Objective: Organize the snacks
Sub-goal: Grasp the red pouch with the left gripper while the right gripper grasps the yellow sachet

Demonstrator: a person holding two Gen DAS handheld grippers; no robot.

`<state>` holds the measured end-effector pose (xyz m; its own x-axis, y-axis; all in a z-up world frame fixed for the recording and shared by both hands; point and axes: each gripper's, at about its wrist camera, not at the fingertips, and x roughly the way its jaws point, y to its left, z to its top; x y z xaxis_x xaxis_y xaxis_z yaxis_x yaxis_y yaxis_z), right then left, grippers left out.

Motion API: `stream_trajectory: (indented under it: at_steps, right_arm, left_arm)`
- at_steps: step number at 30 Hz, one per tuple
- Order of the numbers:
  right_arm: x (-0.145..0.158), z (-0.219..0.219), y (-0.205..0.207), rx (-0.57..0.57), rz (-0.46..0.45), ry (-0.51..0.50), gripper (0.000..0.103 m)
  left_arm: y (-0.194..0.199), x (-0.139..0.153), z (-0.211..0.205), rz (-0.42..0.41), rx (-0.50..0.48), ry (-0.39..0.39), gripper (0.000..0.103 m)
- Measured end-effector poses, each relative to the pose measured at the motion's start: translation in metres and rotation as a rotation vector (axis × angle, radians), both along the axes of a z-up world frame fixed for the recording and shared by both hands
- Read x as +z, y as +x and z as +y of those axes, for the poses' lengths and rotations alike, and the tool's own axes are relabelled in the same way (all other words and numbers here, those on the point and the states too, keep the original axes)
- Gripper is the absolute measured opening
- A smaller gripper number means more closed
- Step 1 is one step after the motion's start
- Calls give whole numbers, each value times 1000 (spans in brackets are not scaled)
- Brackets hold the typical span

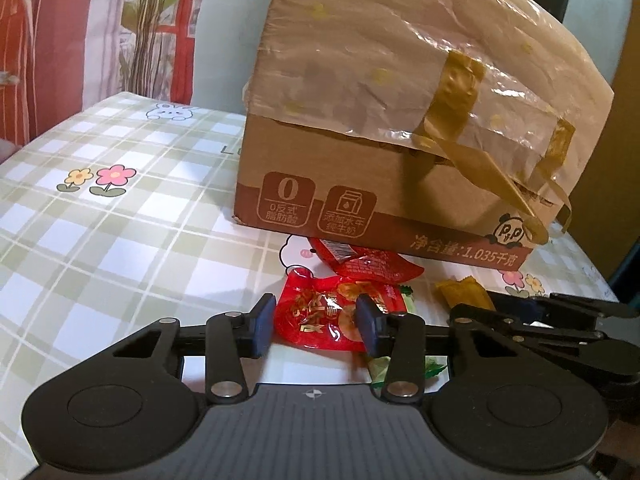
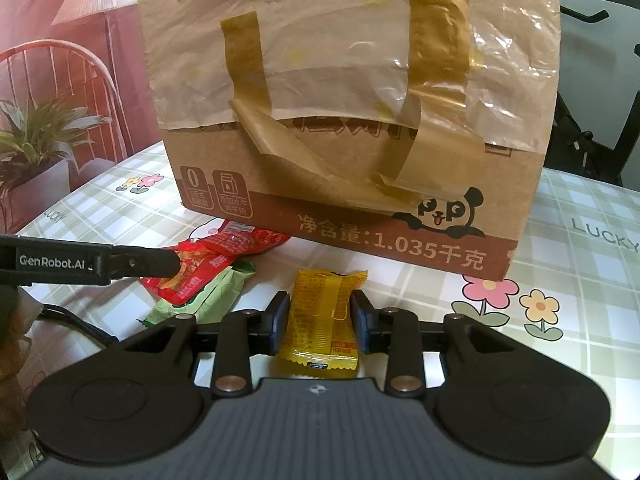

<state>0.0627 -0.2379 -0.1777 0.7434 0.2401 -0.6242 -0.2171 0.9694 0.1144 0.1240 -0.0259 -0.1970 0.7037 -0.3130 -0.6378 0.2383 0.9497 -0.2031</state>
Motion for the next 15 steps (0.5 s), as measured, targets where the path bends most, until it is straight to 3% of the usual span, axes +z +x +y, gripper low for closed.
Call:
stream_trajectory:
  at_steps: [5, 15]
  right_arm:
    - [0, 0, 0, -1, 2, 4, 35]
    - [1, 2, -1, -4, 4, 13, 35]
  left_arm:
    - [-2, -1, 4, 0, 11, 9, 51]
    - [-4, 1, 22, 4, 93, 85, 49]
